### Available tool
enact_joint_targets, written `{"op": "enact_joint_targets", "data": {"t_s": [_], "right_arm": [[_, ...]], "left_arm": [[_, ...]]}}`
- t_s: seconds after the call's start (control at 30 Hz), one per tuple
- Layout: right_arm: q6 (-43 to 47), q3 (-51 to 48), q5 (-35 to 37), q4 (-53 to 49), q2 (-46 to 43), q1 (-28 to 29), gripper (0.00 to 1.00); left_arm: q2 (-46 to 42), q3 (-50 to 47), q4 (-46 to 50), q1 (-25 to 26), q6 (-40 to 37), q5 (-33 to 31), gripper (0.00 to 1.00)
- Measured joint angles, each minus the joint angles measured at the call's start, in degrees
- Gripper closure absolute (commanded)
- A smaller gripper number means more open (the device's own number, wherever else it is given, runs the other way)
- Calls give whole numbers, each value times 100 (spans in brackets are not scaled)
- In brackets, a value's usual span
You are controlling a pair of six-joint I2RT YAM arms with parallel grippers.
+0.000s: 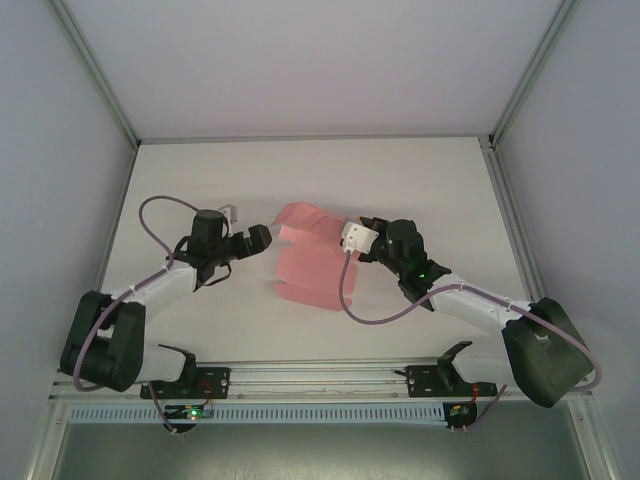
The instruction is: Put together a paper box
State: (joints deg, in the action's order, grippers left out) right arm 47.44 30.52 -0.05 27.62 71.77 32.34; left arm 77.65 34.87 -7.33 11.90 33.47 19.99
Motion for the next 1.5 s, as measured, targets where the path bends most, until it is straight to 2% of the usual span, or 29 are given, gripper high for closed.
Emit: {"op": "enact_joint_targets", "data": {"t_s": [0.37, 0.63, 0.93, 1.07, 1.2, 1.37, 1.5], "right_arm": [[-223, 61, 13, -66, 39, -146, 100], [-481, 90, -166, -105, 42, -149, 100], [-697, 271, -149, -345, 109, -223, 100], [-719, 376, -39, -485, 114, -225, 100], [-726, 518, -57, -708, 114, -297, 100], [-715, 682, -127, -999, 142, -363, 100], [-702, 721, -243, -1268, 264, -363, 100]], "left_arm": [[708, 125, -1047, 55, -254, 1556, 0], [1121, 127, -1543, 260, -267, 1716, 0], [2173, 127, -3526, 289, 704, 1961, 0], [2251, 72, -3919, 289, 970, 2033, 0], [1665, 37, -3189, 310, 664, 1864, 0], [63, 136, -1298, 387, -275, 848, 0], [-492, 385, -203, 387, -870, 258, 0]]}}
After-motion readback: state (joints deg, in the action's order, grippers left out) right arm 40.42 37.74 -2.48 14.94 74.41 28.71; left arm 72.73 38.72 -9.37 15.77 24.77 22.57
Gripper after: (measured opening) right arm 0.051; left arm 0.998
